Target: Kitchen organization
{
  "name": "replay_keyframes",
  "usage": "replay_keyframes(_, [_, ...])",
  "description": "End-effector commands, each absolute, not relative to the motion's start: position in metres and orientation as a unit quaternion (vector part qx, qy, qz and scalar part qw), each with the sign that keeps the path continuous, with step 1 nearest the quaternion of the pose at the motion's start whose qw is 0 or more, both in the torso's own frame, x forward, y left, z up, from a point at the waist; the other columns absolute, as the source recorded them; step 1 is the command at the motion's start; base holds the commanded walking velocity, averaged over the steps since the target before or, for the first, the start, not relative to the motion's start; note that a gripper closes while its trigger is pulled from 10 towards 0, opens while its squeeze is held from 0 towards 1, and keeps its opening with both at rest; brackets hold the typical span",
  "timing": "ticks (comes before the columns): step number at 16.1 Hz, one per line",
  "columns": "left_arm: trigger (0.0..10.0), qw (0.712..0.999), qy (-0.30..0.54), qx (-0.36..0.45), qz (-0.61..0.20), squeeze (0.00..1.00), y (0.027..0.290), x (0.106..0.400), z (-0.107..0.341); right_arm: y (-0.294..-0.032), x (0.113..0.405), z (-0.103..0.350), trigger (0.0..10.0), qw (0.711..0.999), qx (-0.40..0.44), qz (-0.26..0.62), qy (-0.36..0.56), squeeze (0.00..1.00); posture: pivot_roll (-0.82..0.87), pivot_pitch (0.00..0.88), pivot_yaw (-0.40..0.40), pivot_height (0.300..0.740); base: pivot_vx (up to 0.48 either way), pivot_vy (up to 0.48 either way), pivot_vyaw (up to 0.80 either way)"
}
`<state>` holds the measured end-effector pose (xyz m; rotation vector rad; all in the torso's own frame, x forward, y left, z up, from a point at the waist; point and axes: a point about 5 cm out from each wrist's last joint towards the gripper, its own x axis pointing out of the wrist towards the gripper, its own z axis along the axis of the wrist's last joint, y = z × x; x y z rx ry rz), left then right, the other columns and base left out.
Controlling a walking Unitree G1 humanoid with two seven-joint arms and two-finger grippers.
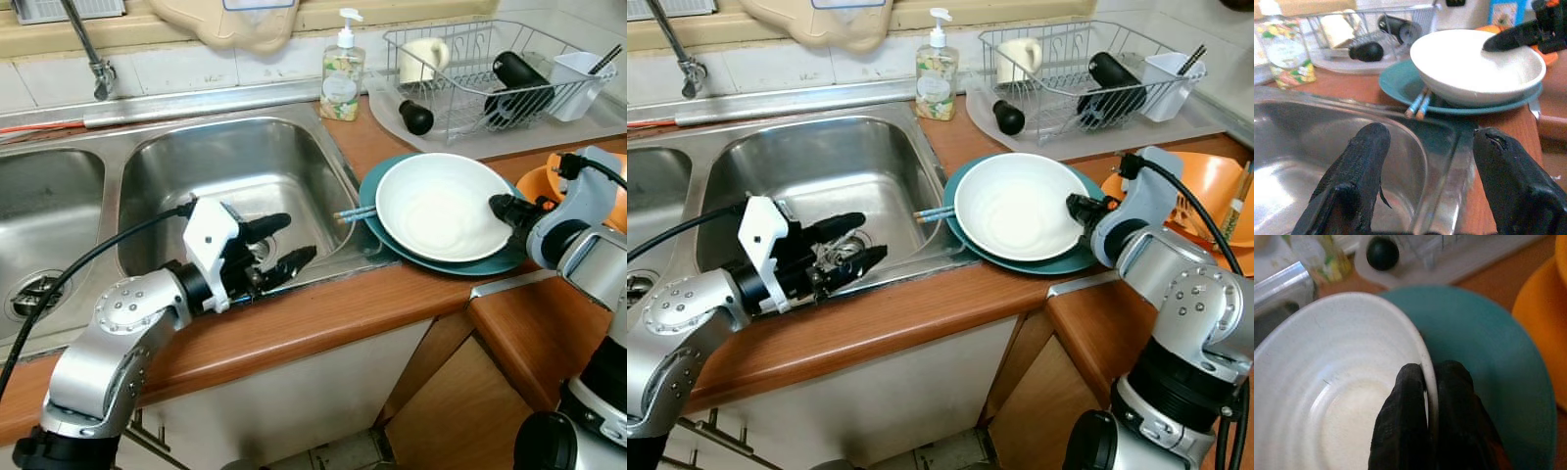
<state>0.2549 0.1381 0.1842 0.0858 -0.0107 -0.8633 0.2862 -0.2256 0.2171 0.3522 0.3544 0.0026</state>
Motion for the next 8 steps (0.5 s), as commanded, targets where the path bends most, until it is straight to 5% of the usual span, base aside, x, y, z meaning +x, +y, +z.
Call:
replay_keyframes(1, [10.0,0.914,-0.014,0.035,-0.405,0.00,0.141,0.259,0.190,-0.222,0.290,0.233,0.0,0.977,0.166,0.019,0.128,0.00,-0.12,0.000,0.006,0.740,0.000,0.000,0.00])
replay_keyframes(2, [10.0,0.918,-0.018,0.017,-0.396,0.07,0.141,0.263,0.193,-0.220,0.291,0.247,0.0,0.988,0.132,0.029,0.076,0.00,-0.12,0.000,0.006,0.740,0.000,0.000,0.00])
replay_keyframes(3, [10.0,0.920,-0.024,0.005,-0.391,1.00,0.141,0.266,0.197,-0.217,0.292,0.258,0.0,0.995,0.090,0.038,0.037,0.00,-0.12,0.000,0.008,0.740,0.000,0.000,0.00])
replay_keyframes(6, [10.0,0.919,-0.048,-0.020,-0.390,1.00,0.136,0.275,0.207,-0.201,0.292,0.278,0.0,0.997,0.009,0.070,-0.040,0.00,-0.12,0.000,0.008,0.740,0.000,0.000,0.00])
replay_keyframes(7, [10.0,0.919,-0.055,-0.034,-0.390,0.27,0.133,0.277,0.210,-0.196,0.292,0.282,0.0,0.995,0.001,0.080,-0.057,0.00,-0.12,0.000,0.010,0.740,0.000,0.000,0.00])
replay_keyframes(8, [10.0,0.916,-0.064,-0.064,-0.390,0.00,0.129,0.281,0.215,-0.188,0.291,0.289,0.0,0.991,-0.018,0.099,-0.087,0.00,-0.12,0.000,0.013,0.740,0.000,0.000,0.00])
